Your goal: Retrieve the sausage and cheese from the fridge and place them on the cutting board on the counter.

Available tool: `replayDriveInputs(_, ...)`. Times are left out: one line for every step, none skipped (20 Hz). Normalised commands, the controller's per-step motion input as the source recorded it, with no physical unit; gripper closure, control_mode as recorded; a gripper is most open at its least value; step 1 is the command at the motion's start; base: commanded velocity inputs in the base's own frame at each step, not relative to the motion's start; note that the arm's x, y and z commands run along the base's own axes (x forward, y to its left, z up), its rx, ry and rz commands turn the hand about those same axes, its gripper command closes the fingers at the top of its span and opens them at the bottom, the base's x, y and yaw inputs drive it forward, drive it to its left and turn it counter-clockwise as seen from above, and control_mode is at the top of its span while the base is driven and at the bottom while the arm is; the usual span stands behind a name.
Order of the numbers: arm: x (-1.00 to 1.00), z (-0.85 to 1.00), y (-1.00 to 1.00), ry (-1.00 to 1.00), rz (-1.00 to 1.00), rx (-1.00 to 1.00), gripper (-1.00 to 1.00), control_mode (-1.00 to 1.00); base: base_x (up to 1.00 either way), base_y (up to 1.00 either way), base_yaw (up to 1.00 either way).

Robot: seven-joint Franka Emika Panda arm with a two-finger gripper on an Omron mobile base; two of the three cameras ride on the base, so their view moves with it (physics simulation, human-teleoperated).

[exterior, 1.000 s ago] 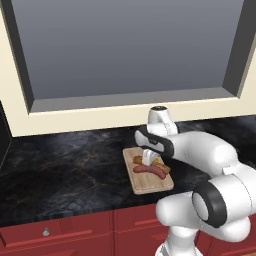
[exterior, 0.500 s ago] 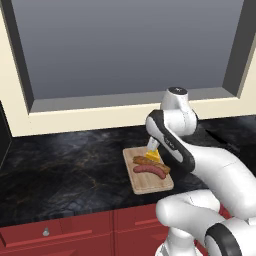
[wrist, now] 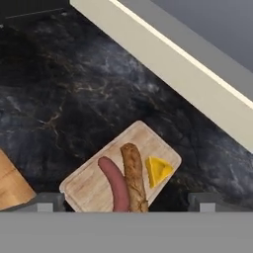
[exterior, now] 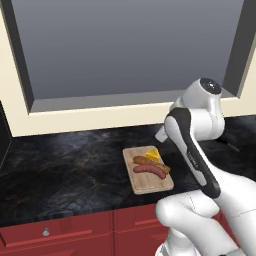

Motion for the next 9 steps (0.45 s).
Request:
replayDriveInputs(-1.0, 0.34, 0.0, 0.0, 0.0, 0.0, -1.0, -1.0, 0.0, 0.0, 0.0)
replayDriveInputs(-1.0, 0.19, 0.0, 0.0, 0.0, 0.0, -1.0, -1.0, 0.0, 0.0, 0.0)
replayDriveInputs(-1.0, 0.19, 0.0, 0.0, 0.0, 0.01, -1.0, -1.0, 0.0, 0.0, 0.0)
replayDriveInputs(-1.0, 0.32, -0.04, -0.01, 0.0, 0.01, -1.0, -1.0, 0.0, 0.0, 0.0)
replayDriveInputs(-1.0, 0.52, -0.18, -0.04, 0.0, 0.01, -1.0, -1.0, 0.0, 0.0, 0.0)
replayDriveInputs(-0.84, 0.49, -0.22, -0.05, 0.0, 0.0, -1.0, -1.0, 0.0, 0.0, 0.0)
replayDriveInputs(-0.6, 0.43, -0.27, -0.05, 0.0, 0.01, -1.0, -1.0, 0.0, 0.0, 0.0)
replayDriveInputs(-0.55, 0.46, -0.24, -0.17, 0.0, 0.0, -1.0, -1.0, 0.0, 0.0, 0.0)
replayDriveInputs(-0.34, 0.32, -0.26, -0.17, 0.0, 0.01, -1.0, -1.0, 0.0, 0.0, 0.0)
